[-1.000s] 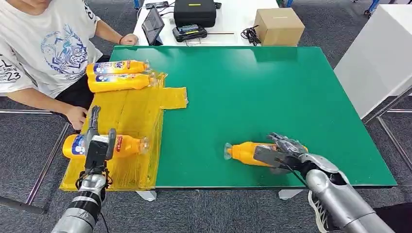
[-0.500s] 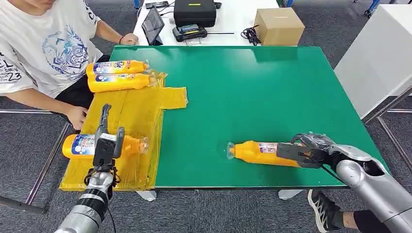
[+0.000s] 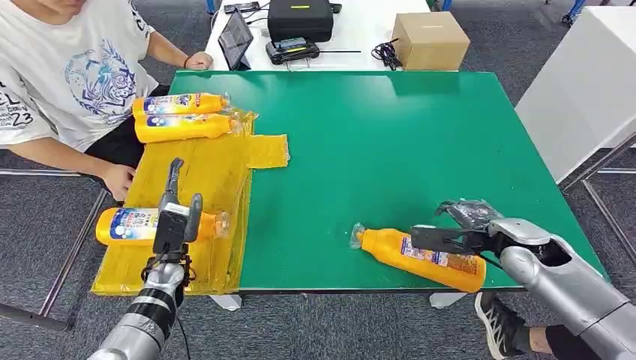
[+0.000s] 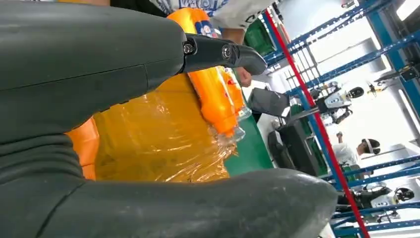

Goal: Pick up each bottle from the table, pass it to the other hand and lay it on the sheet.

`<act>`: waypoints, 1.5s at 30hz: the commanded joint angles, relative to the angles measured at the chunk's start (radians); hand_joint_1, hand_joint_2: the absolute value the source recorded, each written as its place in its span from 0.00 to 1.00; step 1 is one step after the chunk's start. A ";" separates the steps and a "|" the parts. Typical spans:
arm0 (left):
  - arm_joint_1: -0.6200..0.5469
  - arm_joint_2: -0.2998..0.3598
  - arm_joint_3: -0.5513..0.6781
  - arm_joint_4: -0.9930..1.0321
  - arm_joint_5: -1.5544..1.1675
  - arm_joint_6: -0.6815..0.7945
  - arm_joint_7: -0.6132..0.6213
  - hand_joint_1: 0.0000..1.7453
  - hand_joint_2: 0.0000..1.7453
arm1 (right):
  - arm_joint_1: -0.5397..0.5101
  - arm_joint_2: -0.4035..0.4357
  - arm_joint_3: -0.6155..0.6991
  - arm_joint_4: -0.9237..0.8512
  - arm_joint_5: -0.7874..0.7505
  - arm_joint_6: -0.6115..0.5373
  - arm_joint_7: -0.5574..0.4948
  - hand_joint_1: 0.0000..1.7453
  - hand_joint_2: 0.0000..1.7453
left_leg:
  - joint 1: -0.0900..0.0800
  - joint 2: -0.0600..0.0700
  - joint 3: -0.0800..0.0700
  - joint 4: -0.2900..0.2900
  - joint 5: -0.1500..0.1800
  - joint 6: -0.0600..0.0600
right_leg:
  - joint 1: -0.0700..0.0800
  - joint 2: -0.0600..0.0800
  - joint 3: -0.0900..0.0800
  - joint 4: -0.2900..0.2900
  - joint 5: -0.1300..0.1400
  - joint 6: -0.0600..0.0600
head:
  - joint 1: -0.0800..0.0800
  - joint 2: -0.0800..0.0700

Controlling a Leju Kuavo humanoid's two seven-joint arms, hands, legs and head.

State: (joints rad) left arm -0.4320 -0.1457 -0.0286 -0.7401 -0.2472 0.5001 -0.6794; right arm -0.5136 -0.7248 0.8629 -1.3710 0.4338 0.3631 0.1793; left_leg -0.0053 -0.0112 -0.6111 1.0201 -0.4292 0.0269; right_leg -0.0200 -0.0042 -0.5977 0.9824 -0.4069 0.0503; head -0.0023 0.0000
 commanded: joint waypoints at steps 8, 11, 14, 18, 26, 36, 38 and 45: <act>0.035 0.019 -0.013 -0.079 0.035 -0.003 -0.019 0.00 0.00 | 0.106 0.079 -0.071 0.008 0.088 -0.168 0.058 0.00 1.00 | 0.002 0.001 0.004 -0.001 -0.002 -0.002 | 0.002 0.001 0.005 -0.002 -0.001 -0.003 | 0.000 0.000; 0.075 0.020 -0.005 -0.151 0.048 -0.014 -0.019 0.00 0.00 | 0.216 0.097 -0.185 -0.098 0.132 -0.256 0.059 0.00 1.00 | 0.002 0.001 0.005 -0.001 -0.002 -0.003 | 0.002 0.001 0.005 -0.002 -0.001 -0.003 | 0.000 0.000; 0.120 0.020 0.002 -0.234 0.049 -0.018 -0.019 0.00 0.00 | 0.342 0.146 -0.277 -0.208 0.224 -0.338 0.085 0.00 1.00 | 0.002 0.000 0.004 -0.002 -0.002 -0.003 | 0.002 0.000 0.005 -0.003 -0.002 -0.003 | 0.000 0.000; 0.173 0.021 -0.002 -0.336 0.031 0.028 -0.019 0.00 0.00 | 0.460 0.226 -0.377 -0.303 0.388 -0.410 0.110 0.00 1.00 | 0.002 -0.001 0.003 -0.001 -0.003 -0.003 | 0.003 0.001 0.004 -0.002 -0.002 -0.003 | 0.000 0.000; 0.225 0.025 -0.022 -0.440 0.005 0.014 -0.019 0.00 0.00 | 0.582 0.321 -0.512 -0.408 0.572 -0.425 0.134 0.00 1.00 | 0.002 -0.002 0.000 0.000 -0.003 -0.002 | 0.002 0.000 0.001 -0.001 -0.002 -0.003 | 0.000 0.000; 0.244 0.027 -0.031 -0.444 -0.024 -0.005 -0.019 0.00 0.00 | 0.596 0.417 -0.547 -0.360 0.645 -0.412 0.099 0.00 1.00 | 0.002 -0.001 0.000 -0.002 -0.002 -0.002 | 0.001 0.000 0.000 -0.002 -0.001 -0.002 | 0.000 0.000; 0.240 0.030 -0.030 -0.437 -0.038 0.006 -0.019 0.00 0.00 | 0.589 0.426 -0.539 -0.340 0.643 -0.410 0.097 0.00 1.00 | 0.002 -0.001 0.001 -0.002 -0.002 -0.002 | 0.002 0.001 0.001 -0.002 -0.002 -0.003 | 0.000 0.000; 0.206 0.017 0.005 -0.322 -0.091 0.001 -0.019 0.00 0.00 | 0.566 0.514 -0.481 -0.159 0.559 -0.407 0.084 0.00 1.00 | 0.002 0.000 0.002 -0.003 -0.001 -0.002 | 0.002 0.001 0.002 -0.003 -0.001 -0.002 | 0.000 0.000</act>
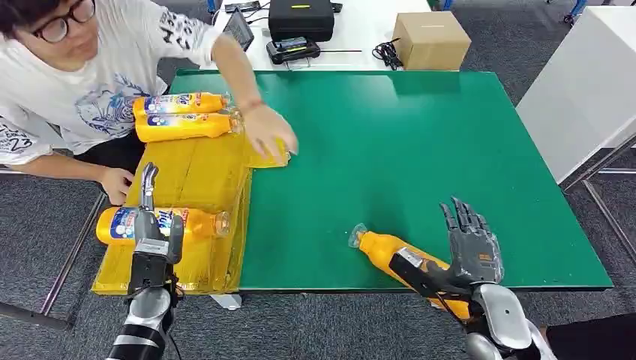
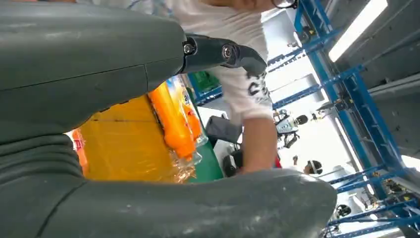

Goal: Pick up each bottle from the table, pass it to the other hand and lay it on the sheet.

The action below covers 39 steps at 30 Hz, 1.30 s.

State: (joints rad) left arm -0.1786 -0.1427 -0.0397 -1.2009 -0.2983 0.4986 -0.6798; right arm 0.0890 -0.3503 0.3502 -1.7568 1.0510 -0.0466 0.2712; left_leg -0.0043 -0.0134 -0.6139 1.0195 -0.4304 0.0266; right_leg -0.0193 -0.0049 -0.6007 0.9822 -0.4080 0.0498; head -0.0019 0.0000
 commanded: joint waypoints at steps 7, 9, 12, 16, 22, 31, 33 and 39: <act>-0.069 0.007 0.033 0.171 -0.043 0.001 -0.018 0.00 0.00 | -0.096 0.199 0.095 0.317 -0.063 0.005 -0.005 0.00 1.00 | 0.001 0.003 0.005 -0.002 -0.001 -0.002 | 0.001 0.002 0.005 -0.002 0.000 -0.002 | 0.000 0.000; -0.082 0.003 0.037 0.192 -0.058 0.000 -0.018 0.00 0.00 | -0.134 0.228 0.134 0.379 -0.076 0.008 -0.009 0.00 1.00 | 0.002 0.006 0.006 -0.002 -0.001 -0.002 | 0.002 0.005 0.005 -0.003 0.001 -0.003 | 0.000 0.000; -0.099 -0.003 0.054 0.211 -0.062 0.002 -0.018 0.00 0.00 | -0.151 0.242 0.160 0.421 -0.084 -0.002 -0.002 0.00 1.00 | 0.002 0.007 0.007 -0.002 -0.001 -0.003 | 0.002 0.005 0.006 -0.003 0.001 -0.003 | 0.000 0.000; -0.098 -0.007 0.063 0.214 -0.069 -0.016 -0.018 0.00 0.00 | -0.141 0.228 0.177 0.412 -0.087 -0.003 0.000 0.00 1.00 | 0.001 0.004 0.003 -0.001 0.000 -0.001 | 0.001 0.002 0.002 -0.001 0.000 -0.002 | 0.000 0.000; -0.097 -0.012 0.064 0.225 -0.072 -0.025 -0.018 0.00 0.00 | -0.134 0.219 0.177 0.409 -0.089 -0.001 0.002 0.00 1.00 | 0.002 0.004 0.005 -0.001 -0.001 -0.001 | 0.002 0.002 0.005 -0.002 0.000 -0.002 | 0.000 0.000; -0.107 -0.017 0.093 0.256 -0.047 -0.048 -0.018 0.00 0.00 | -0.101 0.173 0.145 0.363 -0.091 0.006 0.029 0.00 1.00 | 0.001 0.001 0.003 -0.001 0.000 -0.001 | 0.001 -0.001 0.003 -0.002 0.000 -0.002 | 0.000 0.000; -0.108 -0.012 0.091 0.257 -0.057 -0.040 -0.018 0.00 0.00 | -0.111 0.166 0.136 0.356 -0.094 0.008 0.029 0.00 1.00 | 0.001 0.001 0.004 -0.001 0.000 -0.001 | 0.001 -0.001 0.004 -0.001 -0.001 -0.002 | 0.000 0.000; -0.101 -0.006 0.091 0.262 -0.070 -0.039 -0.018 0.00 0.00 | -0.146 0.133 0.119 0.331 -0.088 0.019 0.028 0.00 1.00 | 0.001 0.003 0.005 0.000 -0.001 -0.002 | 0.001 0.000 0.005 -0.001 -0.001 -0.002 | 0.000 0.000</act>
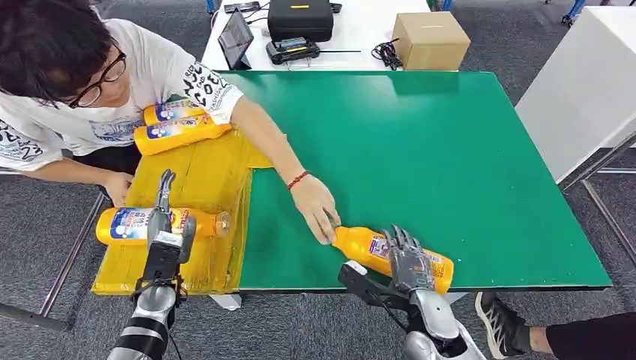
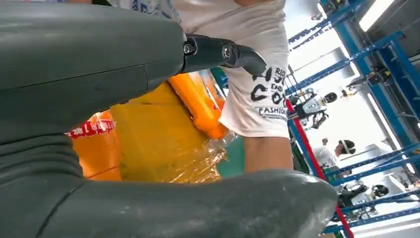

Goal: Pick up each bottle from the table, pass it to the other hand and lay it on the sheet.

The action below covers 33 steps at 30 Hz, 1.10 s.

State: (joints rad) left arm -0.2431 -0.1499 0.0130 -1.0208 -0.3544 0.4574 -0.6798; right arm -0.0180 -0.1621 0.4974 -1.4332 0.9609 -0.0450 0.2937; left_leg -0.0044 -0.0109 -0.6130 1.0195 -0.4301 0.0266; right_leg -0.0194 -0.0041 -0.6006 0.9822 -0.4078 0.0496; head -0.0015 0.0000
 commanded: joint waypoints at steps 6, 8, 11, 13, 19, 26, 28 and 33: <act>-0.027 0.009 0.039 0.092 -0.019 -0.005 -0.018 0.00 0.00 | 0.012 -0.064 -0.095 -0.052 -0.064 0.009 -0.015 0.00 1.00 | 0.000 0.000 0.002 -0.001 0.000 -0.001 | 0.000 -0.001 0.002 0.000 -0.001 -0.001 | 0.000 0.000; -0.024 0.008 0.045 0.088 -0.004 -0.008 -0.018 0.00 0.00 | 0.029 -0.069 -0.121 -0.066 -0.088 0.004 -0.017 0.00 1.00 | 0.000 0.000 0.002 -0.001 -0.001 -0.001 | 0.000 0.000 0.003 -0.001 -0.001 -0.001 | 0.000 0.000; -0.023 0.009 0.044 0.087 -0.003 -0.009 -0.018 0.00 0.00 | 0.030 -0.072 -0.126 -0.066 -0.092 0.004 -0.020 0.00 1.00 | 0.000 0.000 0.004 -0.001 -0.002 -0.002 | 0.001 0.000 0.005 -0.001 -0.002 -0.002 | 0.000 0.000; -0.025 0.012 0.036 0.086 -0.013 0.003 -0.018 0.00 0.00 | 0.027 -0.072 -0.132 -0.056 -0.111 0.013 -0.023 0.00 1.00 | 0.000 0.000 0.005 -0.001 -0.002 -0.002 | 0.001 0.000 0.005 -0.001 -0.002 -0.002 | 0.000 0.000; -0.058 0.013 0.013 0.137 -0.003 -0.004 -0.018 0.00 0.00 | -0.029 -0.064 -0.143 0.082 -0.202 0.071 -0.038 0.00 1.00 | 0.001 0.001 0.004 0.000 -0.001 -0.002 | 0.001 0.000 0.004 -0.001 -0.001 -0.002 | 0.000 0.000; -0.105 0.004 -0.002 0.205 0.013 -0.013 -0.018 0.00 0.00 | -0.108 -0.076 -0.108 0.250 -0.274 0.135 -0.059 0.00 1.00 | 0.001 0.001 0.005 -0.002 0.000 -0.001 | 0.001 0.000 0.005 -0.003 0.001 -0.002 | 0.000 0.000; -0.105 0.004 -0.002 0.205 0.013 -0.013 -0.018 0.00 0.00 | -0.108 -0.076 -0.108 0.250 -0.274 0.135 -0.059 0.00 1.00 | 0.002 0.001 0.008 -0.002 0.000 -0.001 | 0.002 -0.001 0.008 -0.004 0.001 -0.002 | 0.000 0.000; -0.116 0.004 -0.008 0.231 0.017 -0.018 -0.018 0.00 0.00 | -0.130 -0.100 -0.078 0.266 -0.296 0.173 -0.048 0.00 1.00 | 0.001 0.002 0.012 -0.001 -0.001 0.000 | 0.002 0.000 0.011 -0.004 0.001 -0.002 | 0.000 0.000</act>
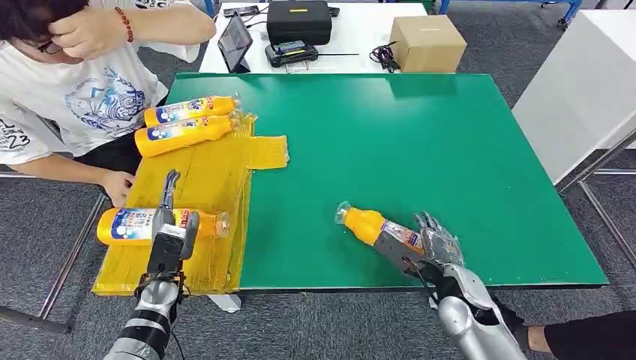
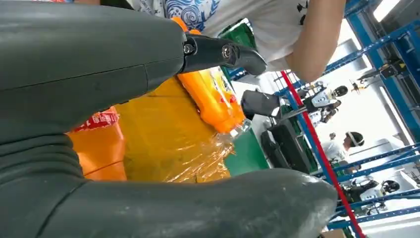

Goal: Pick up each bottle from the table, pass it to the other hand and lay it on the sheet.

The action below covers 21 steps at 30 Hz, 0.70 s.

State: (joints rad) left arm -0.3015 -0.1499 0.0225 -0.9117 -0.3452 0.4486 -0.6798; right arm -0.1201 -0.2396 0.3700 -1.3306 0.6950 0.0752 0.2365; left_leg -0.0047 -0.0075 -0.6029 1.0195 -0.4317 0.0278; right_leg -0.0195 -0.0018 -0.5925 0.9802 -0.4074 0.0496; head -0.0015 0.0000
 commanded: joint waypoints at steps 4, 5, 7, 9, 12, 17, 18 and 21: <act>-0.079 -0.004 -0.026 0.162 0.018 -0.015 -0.018 0.00 0.00 | -0.081 -0.061 0.090 0.229 -0.108 0.121 -0.013 0.00 1.00 | 0.002 0.000 0.003 -0.001 0.001 -0.001 | 0.002 0.000 0.004 -0.002 0.002 -0.002 | 0.000 0.000; -0.086 -0.006 -0.028 0.175 0.024 -0.020 -0.018 0.00 0.00 | -0.092 -0.075 0.102 0.239 -0.129 0.139 -0.016 0.00 1.00 | 0.001 0.001 0.004 -0.001 0.001 0.000 | 0.001 0.000 0.004 -0.002 0.002 -0.001 | 0.000 0.000; -0.091 -0.007 -0.035 0.178 0.031 -0.018 -0.018 0.00 0.00 | -0.111 -0.096 0.118 0.251 -0.166 0.167 -0.028 0.18 1.00 | 0.001 0.002 0.005 -0.001 0.001 0.000 | 0.001 0.001 0.005 -0.003 0.003 -0.001 | 0.000 0.000; -0.091 -0.005 -0.058 0.168 0.039 -0.006 -0.018 0.00 0.00 | -0.138 -0.136 0.153 0.245 -0.214 0.197 -0.032 1.00 1.00 | 0.001 0.002 0.007 0.000 0.001 0.000 | 0.002 0.001 0.004 -0.003 0.003 -0.001 | 0.000 0.000; -0.092 -0.011 -0.067 0.167 0.064 -0.002 -0.018 0.00 0.00 | -0.170 -0.178 0.184 0.220 -0.259 0.224 -0.012 1.00 1.00 | 0.001 0.001 0.008 0.000 0.001 0.001 | 0.001 0.002 0.000 -0.004 0.003 -0.002 | 0.000 0.000; -0.084 -0.012 -0.081 0.147 0.080 0.011 -0.018 0.00 0.00 | -0.179 -0.213 0.208 0.193 -0.299 0.227 0.004 1.00 1.00 | 0.001 0.000 0.010 -0.001 0.002 0.004 | 0.001 0.002 0.002 -0.006 0.004 0.002 | 0.000 0.000; -0.078 -0.005 -0.105 0.132 0.061 0.040 -0.018 0.00 0.00 | -0.187 -0.220 0.221 0.190 -0.310 0.227 0.008 1.00 1.00 | 0.001 -0.001 0.008 -0.002 0.002 0.003 | 0.002 0.001 0.002 -0.007 0.004 0.001 | 0.000 0.000; -0.079 -0.009 -0.100 0.133 0.078 0.027 -0.018 0.00 0.00 | -0.193 -0.224 0.224 0.189 -0.312 0.226 0.010 1.00 1.00 | 0.001 0.000 0.008 0.000 0.003 0.006 | 0.001 0.002 0.012 -0.006 0.004 0.004 | 0.000 0.000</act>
State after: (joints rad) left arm -0.3504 -0.1637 -0.0335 -0.8206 -0.2754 0.4668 -0.6798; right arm -0.3048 -0.4174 0.5043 -1.2104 0.3986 0.2884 0.2300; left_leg -0.0055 -0.0063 -0.5953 1.0197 -0.4282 0.0352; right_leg -0.0202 0.0029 -0.5817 0.9758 -0.4022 0.0559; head -0.0015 0.0000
